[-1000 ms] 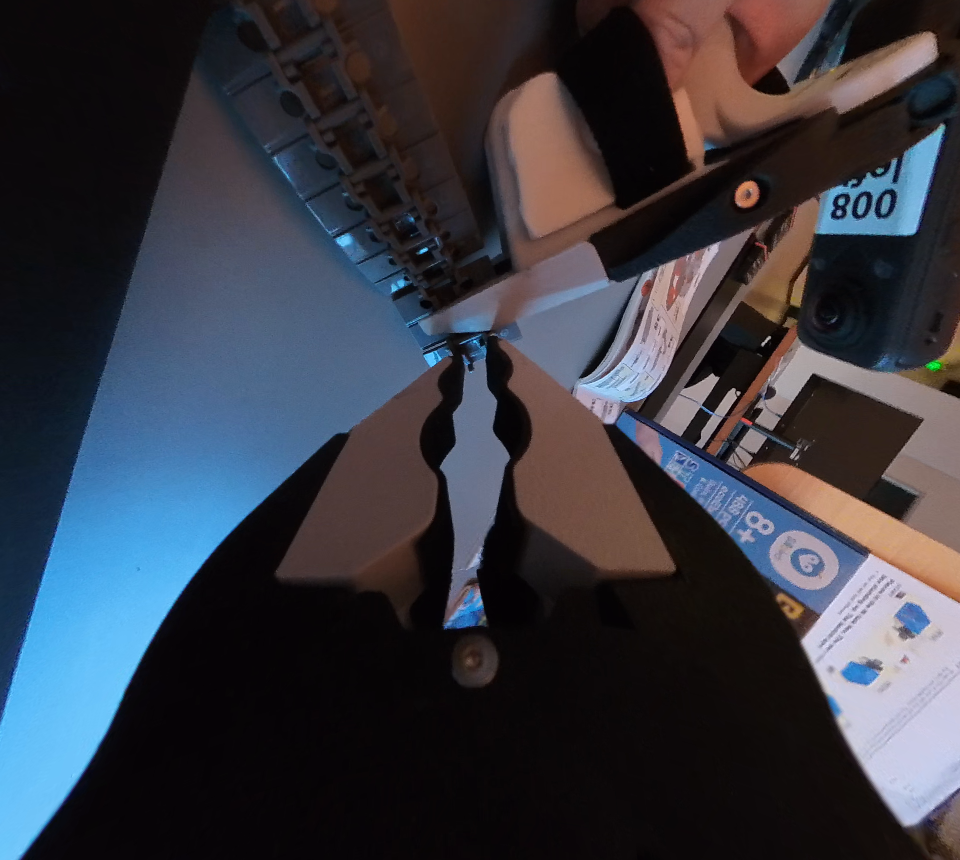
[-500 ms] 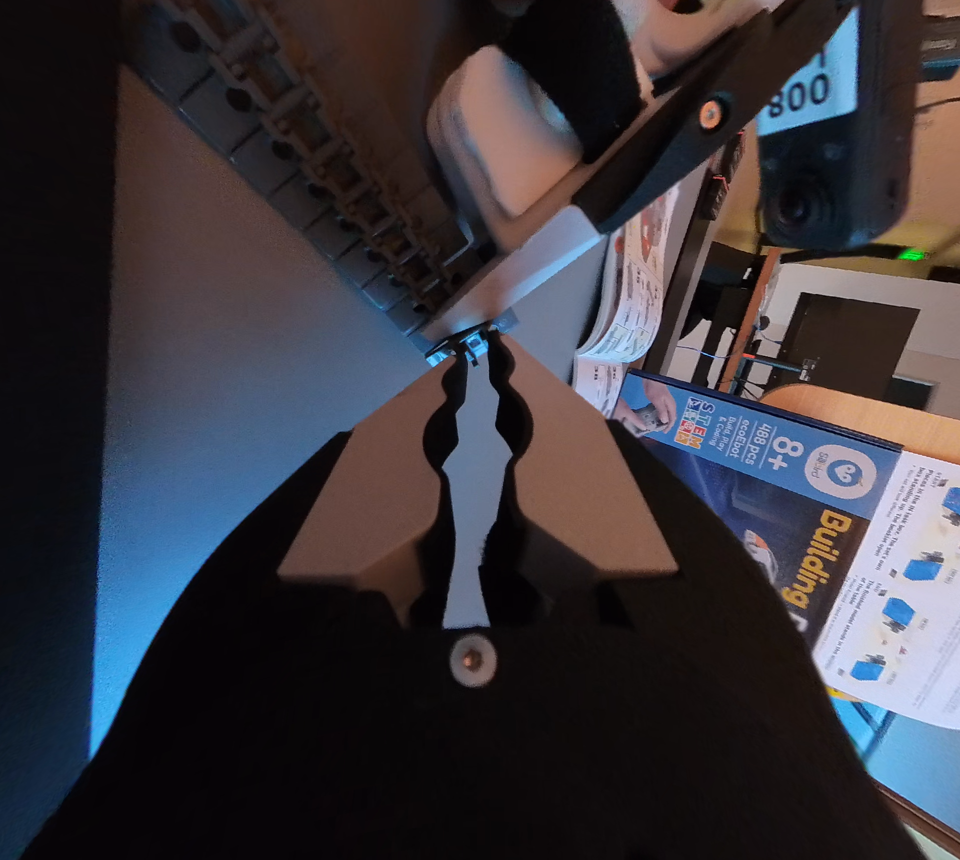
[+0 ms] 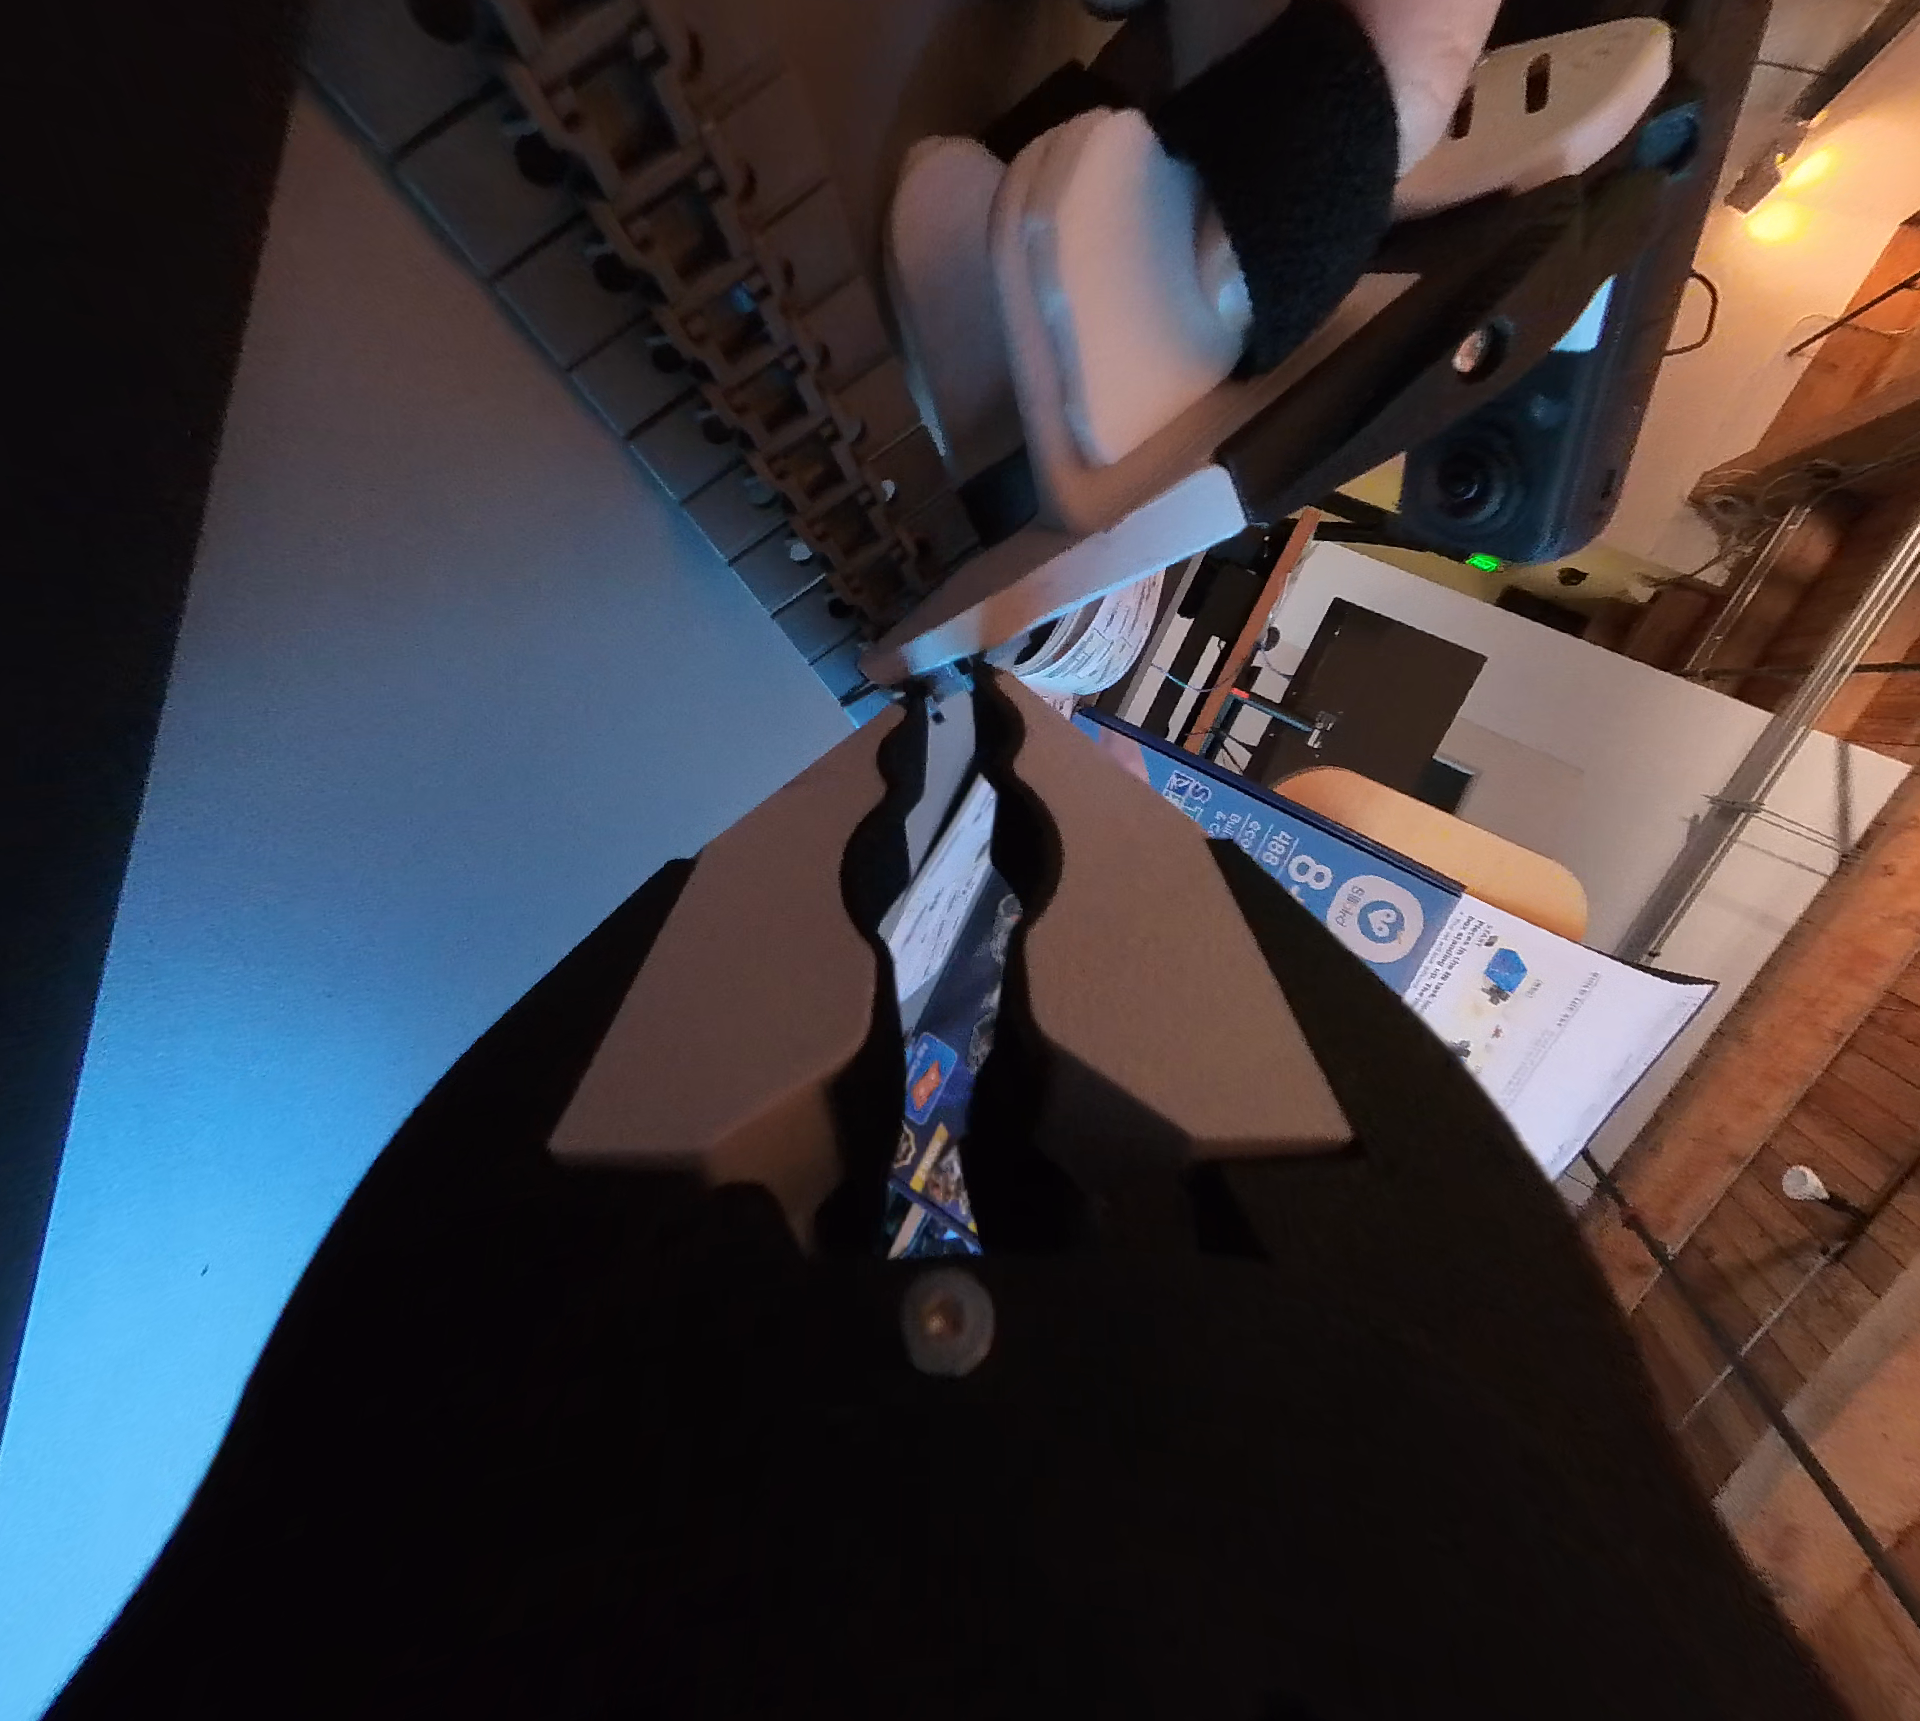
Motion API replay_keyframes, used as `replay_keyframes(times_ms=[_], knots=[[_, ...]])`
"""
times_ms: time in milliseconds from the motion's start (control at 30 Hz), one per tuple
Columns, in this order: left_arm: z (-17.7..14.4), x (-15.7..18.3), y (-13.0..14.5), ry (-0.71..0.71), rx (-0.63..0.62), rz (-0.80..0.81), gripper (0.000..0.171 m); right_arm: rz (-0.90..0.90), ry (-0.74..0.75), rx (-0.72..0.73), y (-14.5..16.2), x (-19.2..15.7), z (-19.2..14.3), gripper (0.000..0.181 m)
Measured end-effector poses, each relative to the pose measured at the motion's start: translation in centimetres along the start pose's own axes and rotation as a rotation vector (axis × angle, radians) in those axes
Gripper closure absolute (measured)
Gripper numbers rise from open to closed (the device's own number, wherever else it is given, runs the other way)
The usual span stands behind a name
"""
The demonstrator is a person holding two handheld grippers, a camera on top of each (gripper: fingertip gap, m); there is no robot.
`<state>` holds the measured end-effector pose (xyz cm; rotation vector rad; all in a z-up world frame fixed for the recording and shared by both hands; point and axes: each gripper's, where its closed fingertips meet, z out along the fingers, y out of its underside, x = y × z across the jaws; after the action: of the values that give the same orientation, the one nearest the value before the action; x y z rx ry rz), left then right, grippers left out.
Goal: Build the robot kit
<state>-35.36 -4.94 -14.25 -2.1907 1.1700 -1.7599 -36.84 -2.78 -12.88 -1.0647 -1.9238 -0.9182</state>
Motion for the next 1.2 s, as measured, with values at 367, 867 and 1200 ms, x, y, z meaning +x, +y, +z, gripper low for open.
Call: replay_keyframes(times_ms=[367, 867, 1200], knots=[[-0.1, 0.0, -0.4, -0.01, 0.031, 0.0, 0.164, -0.008, 0.016, 0.038, 0.0, -0.1, 0.1, 0.181], [0.3, 1.9, 0.3, 0.038, -0.007, 0.176, 0.164, 1.545, -1.078, 0.808, 1.6, 1.1, -2.3, 0.154], [0.4, 2.1, 0.4, 0.061, -0.018, 0.176, 0.164, 1.606, -1.491, 0.915, -1.0, 0.8, -2.4, 0.171]])
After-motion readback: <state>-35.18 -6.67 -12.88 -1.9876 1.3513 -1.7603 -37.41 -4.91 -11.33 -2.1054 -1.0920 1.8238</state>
